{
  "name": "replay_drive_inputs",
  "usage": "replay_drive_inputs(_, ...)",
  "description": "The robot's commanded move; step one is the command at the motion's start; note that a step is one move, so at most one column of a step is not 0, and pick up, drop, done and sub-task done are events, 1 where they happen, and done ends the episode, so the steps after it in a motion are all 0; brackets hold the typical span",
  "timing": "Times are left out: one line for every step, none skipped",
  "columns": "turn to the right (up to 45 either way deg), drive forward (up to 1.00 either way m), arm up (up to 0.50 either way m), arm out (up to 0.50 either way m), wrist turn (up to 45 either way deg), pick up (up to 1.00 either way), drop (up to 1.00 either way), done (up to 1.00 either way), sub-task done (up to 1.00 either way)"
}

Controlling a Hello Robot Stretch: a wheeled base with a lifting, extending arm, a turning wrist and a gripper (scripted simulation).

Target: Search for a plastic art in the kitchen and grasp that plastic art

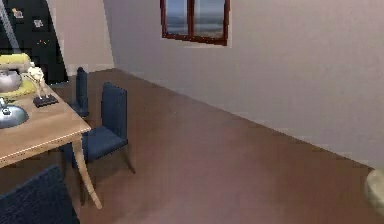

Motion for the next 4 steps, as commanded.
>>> replay_drive_inputs(0.0, 0.4, 0.0, 0.0, 0.0, 0.0, 0.0, 0.0, 0.0)
replay_drive_inputs(0.0, 1.0, 0.0, 0.0, 0.0, 0.0, 0.0, 0.0, 0.0)
replay_drive_inputs(0.0, 0.4, 0.0, 0.0, 0.0, 0.0, 0.0, 0.0, 0.0)
replay_drive_inputs(-30.0, 0.0, 0.0, 0.0, 0.0, 0.0, 0.0, 0.0, 0.0)
